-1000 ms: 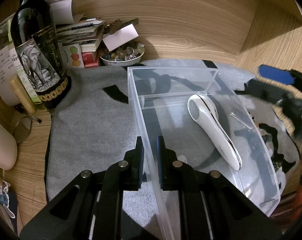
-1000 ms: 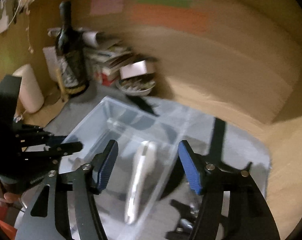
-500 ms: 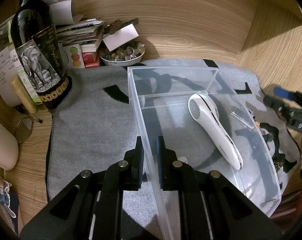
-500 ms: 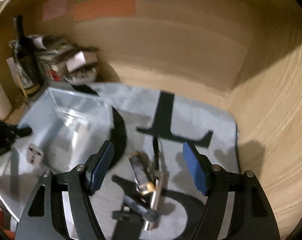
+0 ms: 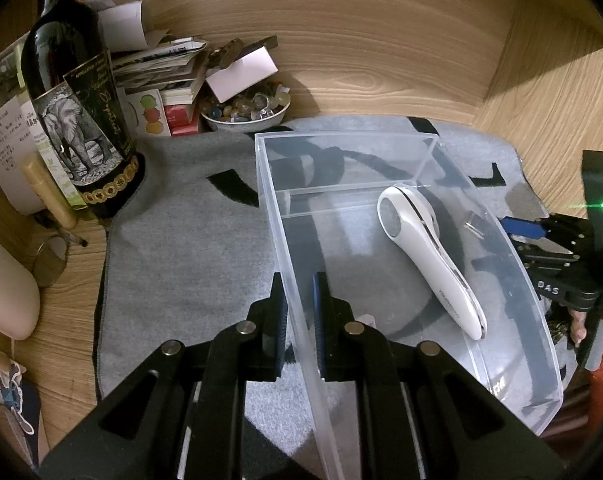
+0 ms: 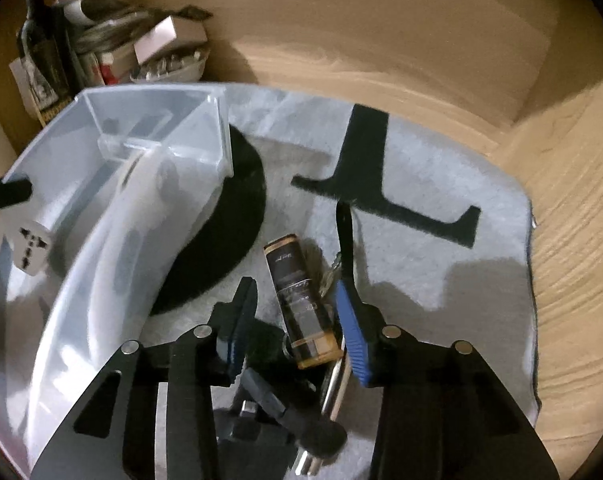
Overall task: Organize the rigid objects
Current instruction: 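Grasp the black-and-gold bottle with the right tool, then place the black-and-gold bottle inside the clear box and release it, then grasp the black-capped metal flashlight with the right tool, then lower the flashlight into the clear box and open the right tool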
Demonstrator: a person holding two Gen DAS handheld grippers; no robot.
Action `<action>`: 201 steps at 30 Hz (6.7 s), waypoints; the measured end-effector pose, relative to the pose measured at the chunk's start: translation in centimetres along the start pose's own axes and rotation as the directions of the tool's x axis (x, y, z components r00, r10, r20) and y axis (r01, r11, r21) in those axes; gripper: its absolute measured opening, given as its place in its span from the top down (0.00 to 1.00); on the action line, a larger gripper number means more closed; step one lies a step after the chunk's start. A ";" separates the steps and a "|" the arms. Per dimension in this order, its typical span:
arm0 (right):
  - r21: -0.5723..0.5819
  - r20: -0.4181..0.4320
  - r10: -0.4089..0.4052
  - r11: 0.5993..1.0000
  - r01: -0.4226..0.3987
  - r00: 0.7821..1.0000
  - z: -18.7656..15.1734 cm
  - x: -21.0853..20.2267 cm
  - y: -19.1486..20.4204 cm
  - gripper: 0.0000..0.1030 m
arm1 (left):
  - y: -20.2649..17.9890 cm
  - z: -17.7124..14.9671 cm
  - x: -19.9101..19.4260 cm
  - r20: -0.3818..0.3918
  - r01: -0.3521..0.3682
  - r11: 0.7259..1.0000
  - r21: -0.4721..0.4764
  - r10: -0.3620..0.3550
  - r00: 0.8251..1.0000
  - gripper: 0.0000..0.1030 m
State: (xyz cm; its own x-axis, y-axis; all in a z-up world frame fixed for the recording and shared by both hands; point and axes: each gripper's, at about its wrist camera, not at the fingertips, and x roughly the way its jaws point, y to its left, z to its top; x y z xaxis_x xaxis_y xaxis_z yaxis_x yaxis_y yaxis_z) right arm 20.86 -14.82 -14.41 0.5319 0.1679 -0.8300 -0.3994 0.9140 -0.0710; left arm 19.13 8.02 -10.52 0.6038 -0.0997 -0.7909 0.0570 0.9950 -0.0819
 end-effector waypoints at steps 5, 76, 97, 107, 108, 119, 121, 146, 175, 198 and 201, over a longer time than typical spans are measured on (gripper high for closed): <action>-0.023 -0.028 -0.007 1.000 0.006 1.000 -0.3 1.1 0.2 0.72 | 0.1 0.0 0.0 0.000 -0.001 1.000 0.003 0.001 1.000 0.89; -0.206 0.078 0.192 0.963 -0.173 0.978 4.4 -5.1 10.7 0.72 | -0.2 0.0 0.1 0.007 0.011 1.000 -0.004 -0.011 1.000 0.89; 0.047 0.189 -0.054 0.998 0.046 0.980 0.2 -10.1 1.1 0.43 | -0.2 0.0 0.1 0.007 0.010 1.000 -0.002 -0.010 1.000 0.89; 0.064 0.044 -0.071 0.996 0.068 0.997 -3.0 -6.4 0.7 0.43 | -0.2 -0.1 0.1 0.007 0.010 1.000 -0.002 -0.010 1.000 0.89; 0.068 0.026 -0.066 0.996 0.064 0.997 -3.2 -5.8 0.7 0.43 | -0.2 0.0 0.1 0.008 0.010 1.000 -0.002 -0.010 1.000 0.89; 0.077 -0.066 -0.070 0.994 0.075 0.995 -3.2 -2.3 0.4 0.42 | -0.2 -0.1 0.1 0.008 0.011 1.000 -0.003 -0.011 1.000 0.89; 0.099 -0.056 -0.059 0.993 0.065 0.997 -3.2 -2.3 0.1 0.43 | -0.3 0.0 0.1 0.008 0.010 1.000 -0.003 -0.010 1.000 0.89; 0.103 0.201 -0.043 0.994 0.023 0.979 0.5 -9.8 0.3 0.51 | -0.3 0.0 0.1 0.009 0.010 1.000 0.000 -0.010 1.000 0.89; -0.228 0.072 0.174 0.962 -0.154 0.982 3.3 -5.4 11.6 0.51 | -0.3 -0.1 0.1 0.010 0.009 1.000 0.001 -0.009 1.000 0.89; -0.078 0.248 0.040 0.997 -0.021 0.968 3.0 -11.3 5.4 0.30 | -0.3 -0.1 0.1 0.011 0.009 1.000 0.002 -0.009 1.000 0.89; -0.035 0.255 -0.008 0.999 0.017 0.967 2.6 -11.7 3.7 0.29 | -0.3 -0.1 0.1 0.010 0.009 1.000 0.002 -0.009 1.000 0.89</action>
State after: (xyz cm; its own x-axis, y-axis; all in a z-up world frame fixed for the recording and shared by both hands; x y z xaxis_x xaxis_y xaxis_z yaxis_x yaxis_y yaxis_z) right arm 15.11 -12.48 -3.49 0.7079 0.2498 -0.6606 -0.4161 0.9033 -0.1044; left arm 19.11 7.67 -10.67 0.6112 -0.1086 -0.7840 0.0643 0.9941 -0.0876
